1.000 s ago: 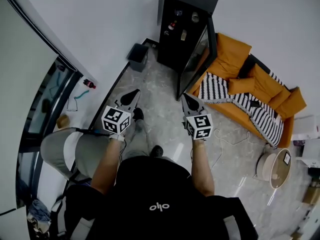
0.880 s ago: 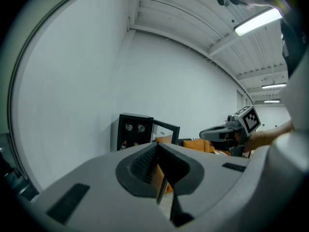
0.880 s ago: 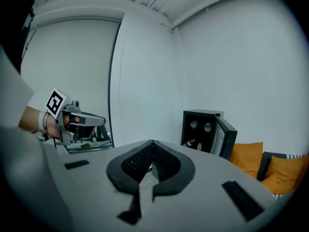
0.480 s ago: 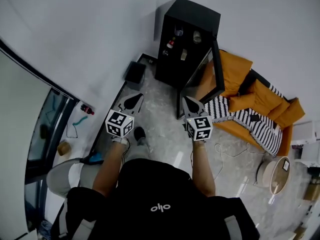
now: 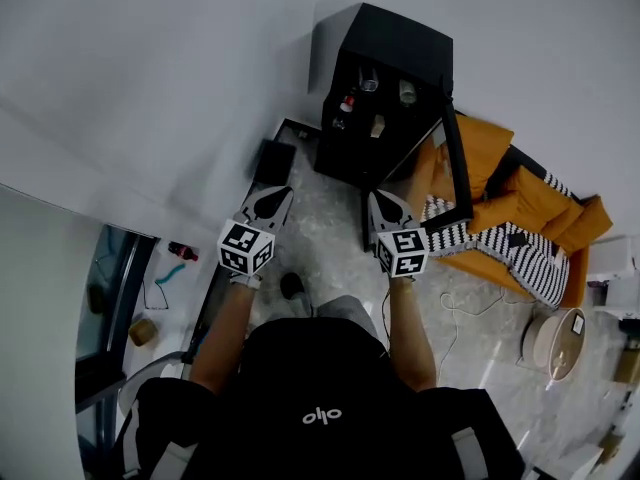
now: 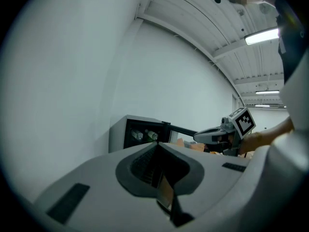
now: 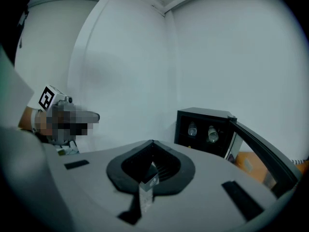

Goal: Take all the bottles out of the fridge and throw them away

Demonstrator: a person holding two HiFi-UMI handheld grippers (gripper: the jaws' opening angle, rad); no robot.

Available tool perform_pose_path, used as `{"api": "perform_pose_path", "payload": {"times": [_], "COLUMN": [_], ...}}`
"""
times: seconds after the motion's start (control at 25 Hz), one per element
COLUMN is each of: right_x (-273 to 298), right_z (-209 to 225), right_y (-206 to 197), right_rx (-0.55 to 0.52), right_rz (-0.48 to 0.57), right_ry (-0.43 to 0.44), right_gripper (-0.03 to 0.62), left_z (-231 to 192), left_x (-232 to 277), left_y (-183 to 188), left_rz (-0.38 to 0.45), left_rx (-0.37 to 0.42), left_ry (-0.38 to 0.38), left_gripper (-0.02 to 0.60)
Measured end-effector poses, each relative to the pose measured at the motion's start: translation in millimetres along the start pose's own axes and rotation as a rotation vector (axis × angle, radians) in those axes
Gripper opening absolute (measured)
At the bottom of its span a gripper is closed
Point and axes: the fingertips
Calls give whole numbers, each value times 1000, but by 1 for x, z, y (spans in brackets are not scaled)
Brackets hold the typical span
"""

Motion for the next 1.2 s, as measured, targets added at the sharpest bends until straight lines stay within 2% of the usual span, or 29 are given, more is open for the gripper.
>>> {"api": "perform_pose_path", "payload": {"times": [0.32,0.56,0.96,1.2], "right_x": [38,76,179,239], "right_z": [19,47,117,165], "right_y": [16,26,65,87], "right_rx": [33,52,85,77], "right_rz": [-21,-24,-11,-35], "right_ry": [-43,-65,-103,-159], "right_gripper": [2,2,2,2], "left_z": [-31,-49,-112,-139], "left_x": [32,64,153,215], "left_y": [7,15,63,93], "left_rz": [-8,-16,-20,-66], "left_rx": [-21,-9,39,90], "left_ry": [-41,-59,-97,-136], "left_gripper": [6,6,6,6]}}
Point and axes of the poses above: the fingertips, and each gripper's own axes: x forward along the fingers, z to its right, y out of its top, and after that the axes turned 12 degrees about -z, right-handed
